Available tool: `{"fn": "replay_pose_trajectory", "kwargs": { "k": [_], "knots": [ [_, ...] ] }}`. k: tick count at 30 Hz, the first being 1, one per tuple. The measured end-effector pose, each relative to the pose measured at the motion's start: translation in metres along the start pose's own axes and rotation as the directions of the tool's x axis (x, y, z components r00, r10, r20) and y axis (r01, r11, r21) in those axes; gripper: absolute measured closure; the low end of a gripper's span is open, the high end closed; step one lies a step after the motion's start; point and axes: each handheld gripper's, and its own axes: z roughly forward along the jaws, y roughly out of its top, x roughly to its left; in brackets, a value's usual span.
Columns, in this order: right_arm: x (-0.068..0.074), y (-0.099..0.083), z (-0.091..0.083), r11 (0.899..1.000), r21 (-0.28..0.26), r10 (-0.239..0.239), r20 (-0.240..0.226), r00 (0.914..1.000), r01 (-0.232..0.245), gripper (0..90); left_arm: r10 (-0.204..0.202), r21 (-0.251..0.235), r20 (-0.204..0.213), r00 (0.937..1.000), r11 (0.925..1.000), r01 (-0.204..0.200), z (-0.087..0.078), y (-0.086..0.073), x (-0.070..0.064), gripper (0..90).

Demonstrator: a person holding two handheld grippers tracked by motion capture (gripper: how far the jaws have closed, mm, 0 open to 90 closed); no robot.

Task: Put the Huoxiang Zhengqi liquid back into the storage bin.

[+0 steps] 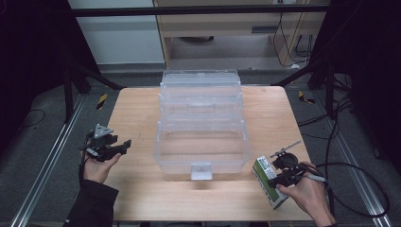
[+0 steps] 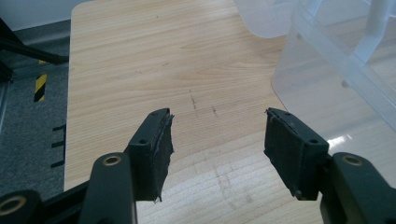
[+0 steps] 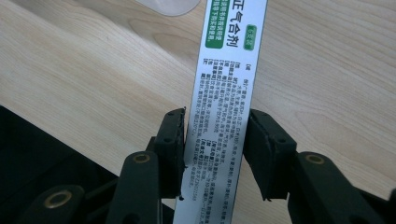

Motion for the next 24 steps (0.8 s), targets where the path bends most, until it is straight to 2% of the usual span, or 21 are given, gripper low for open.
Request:
{"fn": "replay_pose_trajectory", "kwargs": {
  "k": [4, 15, 24],
  "knots": [
    [-0.001, 0.001, -0.001, 1.0, 0.003, -0.009, 0.033, 0.9994, 0.009, 63.2, 0.003, 0.003, -0.001, 1.0, 1.0, -0.003, 0.0, 0.0, 0.0, 40.8],
    [-0.001, 0.005, -0.003, 0.999, 0.033, 0.002, 0.035, 0.9994, -0.003, 64.2, 0.004, 0.008, -0.002, 1.0, 1.0, -0.004, 0.0, 0.0, 0.001, 40.7],
    [-0.007, 0.002, -0.015, 1.0, -0.014, 0.011, 0.026, 0.9996, -0.01, 64.6, 0.009, 0.014, -0.002, 1.0, 0.9999, -0.009, 0.001, 0.0, 0.0, 40.7]
  ]
}}
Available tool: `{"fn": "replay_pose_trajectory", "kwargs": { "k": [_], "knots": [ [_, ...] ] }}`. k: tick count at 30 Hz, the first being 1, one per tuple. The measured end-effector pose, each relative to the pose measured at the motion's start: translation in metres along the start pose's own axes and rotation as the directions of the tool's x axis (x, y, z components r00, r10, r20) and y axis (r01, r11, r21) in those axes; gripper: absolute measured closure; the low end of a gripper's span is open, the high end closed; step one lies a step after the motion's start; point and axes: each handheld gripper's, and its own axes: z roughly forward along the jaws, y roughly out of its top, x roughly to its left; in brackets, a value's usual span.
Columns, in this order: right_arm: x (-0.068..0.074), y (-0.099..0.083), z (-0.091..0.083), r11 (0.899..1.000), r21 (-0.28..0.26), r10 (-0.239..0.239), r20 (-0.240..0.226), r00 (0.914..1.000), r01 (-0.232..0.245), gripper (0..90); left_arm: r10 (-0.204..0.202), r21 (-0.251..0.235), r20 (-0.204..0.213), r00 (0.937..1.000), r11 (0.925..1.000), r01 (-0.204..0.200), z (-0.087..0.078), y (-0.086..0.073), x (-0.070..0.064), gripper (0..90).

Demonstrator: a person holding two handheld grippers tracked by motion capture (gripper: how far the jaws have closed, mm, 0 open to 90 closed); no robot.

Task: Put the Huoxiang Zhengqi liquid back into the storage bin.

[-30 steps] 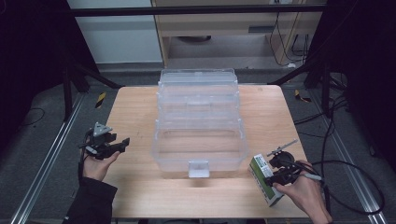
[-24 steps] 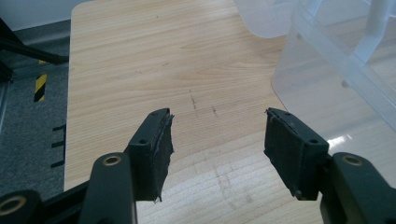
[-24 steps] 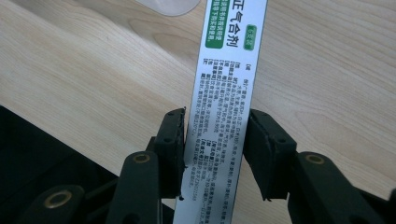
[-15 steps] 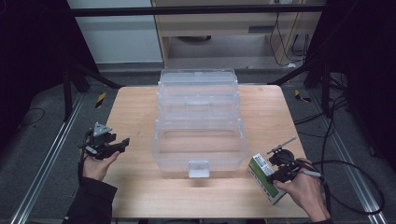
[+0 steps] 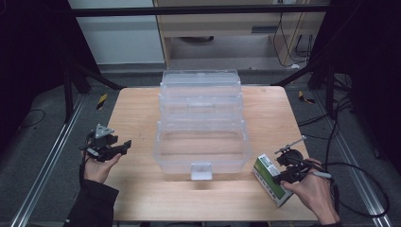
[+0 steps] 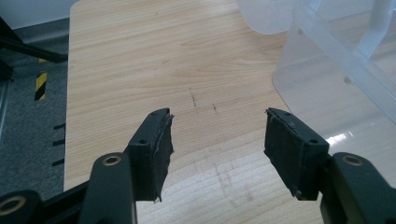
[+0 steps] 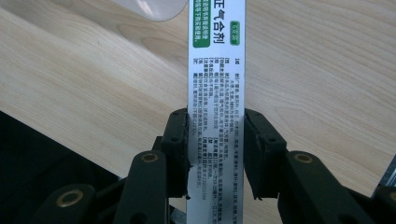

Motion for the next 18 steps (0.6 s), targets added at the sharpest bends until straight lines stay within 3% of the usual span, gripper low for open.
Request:
{"fn": "replay_pose_trajectory", "kwargs": {
  "k": [18],
  "knots": [
    [-0.013, 0.01, -0.05, 0.99, -0.133, 0.045, 0.039, 0.9982, -0.039, 64.7, 0.0, 0.003, -0.002, 1.0, 1.0, 0.0, 0.001, 0.0, 0.0, 40.6]
  ]
}}
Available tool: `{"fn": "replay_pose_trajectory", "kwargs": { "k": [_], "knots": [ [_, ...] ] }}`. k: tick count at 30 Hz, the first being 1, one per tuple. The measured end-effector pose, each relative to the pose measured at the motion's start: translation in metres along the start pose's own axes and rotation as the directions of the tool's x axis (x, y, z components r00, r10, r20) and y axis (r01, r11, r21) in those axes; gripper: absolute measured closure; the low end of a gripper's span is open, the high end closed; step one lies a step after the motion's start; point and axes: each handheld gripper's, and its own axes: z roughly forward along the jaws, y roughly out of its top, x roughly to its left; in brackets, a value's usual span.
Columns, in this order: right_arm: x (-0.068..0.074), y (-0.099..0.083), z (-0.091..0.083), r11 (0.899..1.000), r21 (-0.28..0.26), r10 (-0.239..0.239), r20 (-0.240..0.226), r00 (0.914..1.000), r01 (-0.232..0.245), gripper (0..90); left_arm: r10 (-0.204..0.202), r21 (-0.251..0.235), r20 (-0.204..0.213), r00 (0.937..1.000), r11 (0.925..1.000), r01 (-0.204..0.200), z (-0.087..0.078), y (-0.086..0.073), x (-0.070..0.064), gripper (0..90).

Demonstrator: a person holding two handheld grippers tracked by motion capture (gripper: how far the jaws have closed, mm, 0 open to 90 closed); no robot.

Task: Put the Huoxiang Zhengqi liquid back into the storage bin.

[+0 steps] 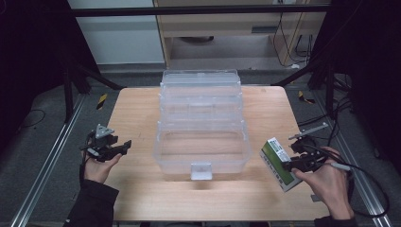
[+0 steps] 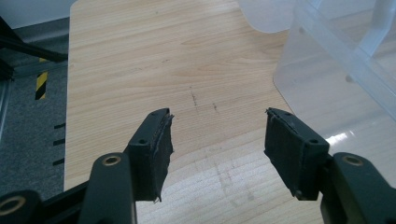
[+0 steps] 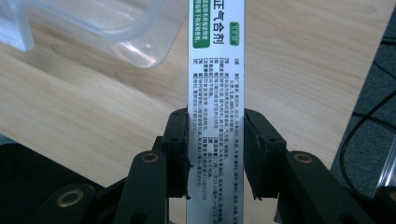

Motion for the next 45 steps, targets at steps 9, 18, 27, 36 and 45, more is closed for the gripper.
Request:
{"fn": "replay_pose_trajectory", "kwargs": {
  "k": [9, 18, 27, 36, 45],
  "knots": [
    [0.003, 0.022, -0.024, 0.997, -0.078, -0.023, 0.01, 0.9997, 0.024, 64.7, 0.0, 0.0, 0.002, 1.0, 1.0, 0.0, 0.001, 0.0, 0.0, 40.6],
    [0.013, 0.047, -0.04, 0.99, -0.116, -0.075, 0.026, 0.9968, 0.078, 64.8, -0.003, -0.002, 0.002, 1.0, 1.0, 0.003, 0.001, -0.001, 0.0, 40.5],
    [0.02, 0.069, -0.045, 0.978, -0.15, -0.145, -0.012, 0.9893, 0.142, 64.7, -0.002, -0.001, 0.001, 1.0, 1.0, 0.002, 0.0, -0.001, 0.001, 40.5],
    [0.035, 0.091, -0.045, 0.953, -0.175, -0.263, -0.077, 0.9616, 0.247, 64.7, -0.005, -0.001, 0.001, 1.0, 1.0, 0.005, 0.0, -0.001, 0.001, 40.6],
    [0.041, 0.112, -0.032, 0.92, -0.191, -0.369, -0.122, 0.9214, 0.343, 64.7, -0.007, 0.0, 0.001, 1.0, 1.0, 0.007, 0.001, -0.001, 0.003, 40.5]
  ]
}}
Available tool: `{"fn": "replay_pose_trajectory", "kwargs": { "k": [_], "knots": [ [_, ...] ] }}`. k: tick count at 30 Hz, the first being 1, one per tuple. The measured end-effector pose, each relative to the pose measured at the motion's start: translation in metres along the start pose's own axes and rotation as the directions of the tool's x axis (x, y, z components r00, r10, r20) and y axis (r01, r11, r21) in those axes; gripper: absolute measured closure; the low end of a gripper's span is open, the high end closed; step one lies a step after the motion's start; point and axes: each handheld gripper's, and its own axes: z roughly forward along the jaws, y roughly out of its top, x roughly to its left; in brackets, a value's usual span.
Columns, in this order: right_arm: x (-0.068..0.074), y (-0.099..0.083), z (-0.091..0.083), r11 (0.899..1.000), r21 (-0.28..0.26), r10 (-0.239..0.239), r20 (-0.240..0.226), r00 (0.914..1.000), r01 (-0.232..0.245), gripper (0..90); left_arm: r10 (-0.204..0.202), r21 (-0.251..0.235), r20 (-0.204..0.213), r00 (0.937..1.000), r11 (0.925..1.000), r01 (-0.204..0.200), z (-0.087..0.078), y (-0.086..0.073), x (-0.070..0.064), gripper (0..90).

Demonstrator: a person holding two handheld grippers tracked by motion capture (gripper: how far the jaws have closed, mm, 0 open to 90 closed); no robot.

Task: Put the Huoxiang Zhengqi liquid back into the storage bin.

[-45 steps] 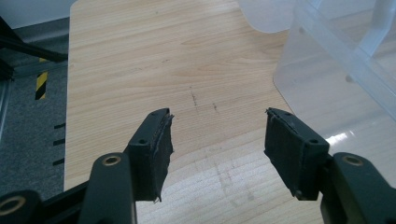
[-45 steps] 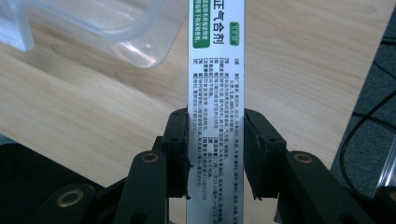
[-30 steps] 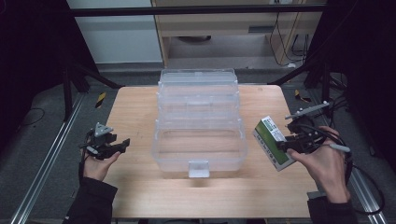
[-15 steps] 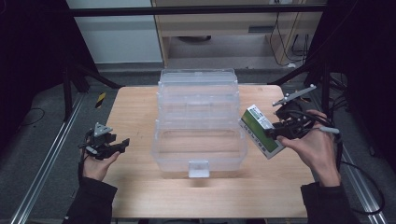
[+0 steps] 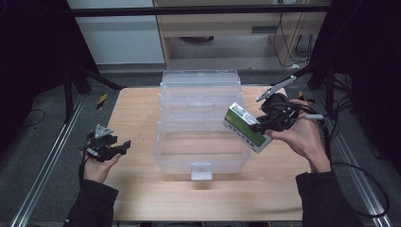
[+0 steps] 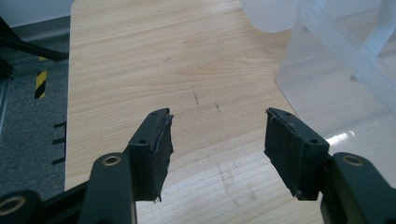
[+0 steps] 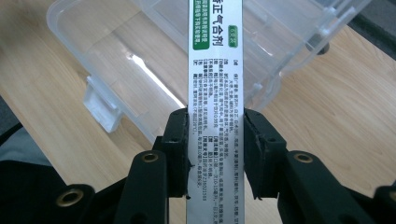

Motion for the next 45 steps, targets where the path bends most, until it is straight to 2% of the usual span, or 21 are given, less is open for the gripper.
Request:
{"fn": "replay_pose_trajectory", "kwargs": {
  "k": [7, 11, 15, 17, 24, 26, 27, 32, 34, 36, 37, 38, 39, 40, 41, 45],
  "knots": [
    [-0.004, 0.007, 0.012, 0.998, -0.018, -0.058, -0.087, 0.9945, 0.056, 64.7, 0.001, 0.011, -0.001, 1.0, 0.9999, -0.001, 0.003, -0.002, 0.001, 40.6],
    [-0.008, 0.012, 0.019, 0.997, -0.021, -0.079, -0.114, 0.9903, 0.077, 64.8, 0.003, 0.014, 0.0, 1.0, 0.9999, -0.003, 0.003, -0.002, 0.0, 40.6],
    [-0.01, 0.017, 0.027, 0.993, -0.01, -0.119, -0.138, 0.9832, 0.119, 64.8, 0.002, 0.017, -0.002, 1.0, 0.9998, -0.002, 0.005, -0.002, 0.0, 40.6],
    [-0.011, 0.02, 0.031, 0.989, -0.009, -0.149, -0.16, 0.9758, 0.15, 64.7, 0.004, 0.021, -0.003, 1.0, 0.9998, -0.004, 0.005, -0.002, 0.0, 40.6],
    [-0.007, 0.028, 0.049, 0.958, 0.009, -0.275, -0.232, 0.9329, 0.285, 64.7, 0.003, 0.024, -0.004, 1.0, 0.9997, -0.002, 0.007, -0.003, 0.001, 40.6],
    [-0.007, 0.03, 0.055, 0.945, 0.009, -0.316, -0.246, 0.9165, 0.328, 64.6, 0.003, 0.023, -0.003, 1.0, 0.9997, -0.003, 0.006, -0.003, 0.001, 40.5],
    [-0.006, 0.031, 0.057, 0.942, 0.013, -0.322, -0.251, 0.9131, 0.335, 64.6, 0.002, 0.022, -0.002, 1.0, 0.9998, -0.002, 0.006, -0.003, 0.001, 40.6],
    [-0.008, 0.033, 0.07, 0.916, 0.024, -0.379, -0.28, 0.8822, 0.401, 64.6, 0.001, 0.025, -0.003, 1.0, 0.9997, -0.001, 0.006, -0.003, 0.002, 40.6],
    [-0.009, 0.033, 0.074, 0.908, 0.032, -0.392, -0.29, 0.8733, 0.418, 64.6, -0.001, 0.025, -0.003, 1.0, 0.9997, 0.001, 0.007, -0.003, 0.002, 40.6],
    [-0.009, 0.033, 0.078, 0.896, 0.023, -0.418, -0.296, 0.8589, 0.444, 64.5, -0.003, 0.027, -0.003, 1.0, 0.9996, 0.003, 0.007, -0.004, 0.002, 40.6],
    [-0.009, 0.033, 0.081, 0.893, 0.018, -0.424, -0.306, 0.8525, 0.45, 64.5, 0.001, 0.03, -0.003, 1.0, 0.9995, -0.001, 0.008, -0.004, 0.002, 40.6],
    [-0.009, 0.032, 0.084, 0.888, 0.013, -0.43, -0.325, 0.8422, 0.459, 64.6, 0.002, 0.031, -0.003, 1.0, 0.9995, -0.002, 0.008, -0.004, 0.002, 40.5],
    [-0.008, 0.032, 0.086, 0.886, 0.01, -0.435, -0.332, 0.837, 0.464, 64.6, 0.002, 0.031, -0.002, 1.0, 0.9995, -0.002, 0.008, -0.004, 0.002, 40.6],
    [-0.008, 0.032, 0.088, 0.88, 0.014, -0.442, -0.339, 0.8302, 0.475, 64.6, 0.001, 0.031, -0.003, 1.0, 0.9995, -0.001, 0.008, -0.004, 0.002, 40.6],
    [-0.007, 0.032, 0.09, 0.87, 0.015, -0.458, -0.347, 0.8185, 0.493, 64.6, 0.0, 0.031, -0.003, 1.0, 0.9995, 0.0, 0.008, -0.004, 0.002, 40.5],
    [-0.003, 0.031, 0.1, 0.848, 0.047, -0.48, -0.354, 0.8026, 0.528, 64.5, -0.004, 0.032, -0.003, 1.0, 0.9995, 0.004, 0.009, -0.005, 0.003, 40.5]
  ]
}}
